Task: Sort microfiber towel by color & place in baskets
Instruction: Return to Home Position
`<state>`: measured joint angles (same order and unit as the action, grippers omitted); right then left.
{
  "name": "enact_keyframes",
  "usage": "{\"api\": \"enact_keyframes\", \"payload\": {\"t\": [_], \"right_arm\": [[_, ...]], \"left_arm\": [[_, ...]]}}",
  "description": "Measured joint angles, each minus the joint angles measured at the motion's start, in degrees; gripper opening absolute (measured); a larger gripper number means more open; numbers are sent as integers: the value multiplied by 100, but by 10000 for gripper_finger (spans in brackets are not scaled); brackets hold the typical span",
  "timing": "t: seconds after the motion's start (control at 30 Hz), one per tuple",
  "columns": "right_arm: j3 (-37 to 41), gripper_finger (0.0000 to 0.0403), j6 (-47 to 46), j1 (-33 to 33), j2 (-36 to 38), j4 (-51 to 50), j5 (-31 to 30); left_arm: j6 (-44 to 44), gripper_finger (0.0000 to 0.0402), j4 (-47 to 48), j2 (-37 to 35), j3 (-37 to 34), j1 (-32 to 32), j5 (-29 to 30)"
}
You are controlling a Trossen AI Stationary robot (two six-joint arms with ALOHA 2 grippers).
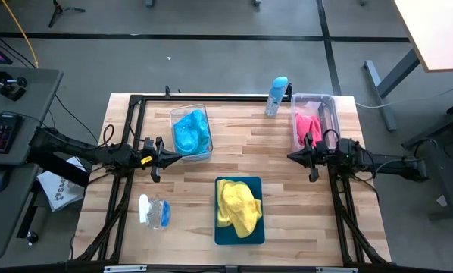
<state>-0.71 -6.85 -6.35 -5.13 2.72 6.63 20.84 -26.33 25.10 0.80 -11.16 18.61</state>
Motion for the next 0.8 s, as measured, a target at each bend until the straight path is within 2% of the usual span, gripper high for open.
{"api": "enact_keyframes", "payload": {"t": [0.27,0.57,0.8], "right_arm": [[0,0,-5,0,0,-25,2],[15,0,1056,127,63,-129,-15],[15,0,1161,127,59,-125,-13]], "left_arm": [[0,0,-2,0,0,-2,0],[0,0,-2,0,0,-1,2],[0,0,-1,0,1,-1,2]]}}
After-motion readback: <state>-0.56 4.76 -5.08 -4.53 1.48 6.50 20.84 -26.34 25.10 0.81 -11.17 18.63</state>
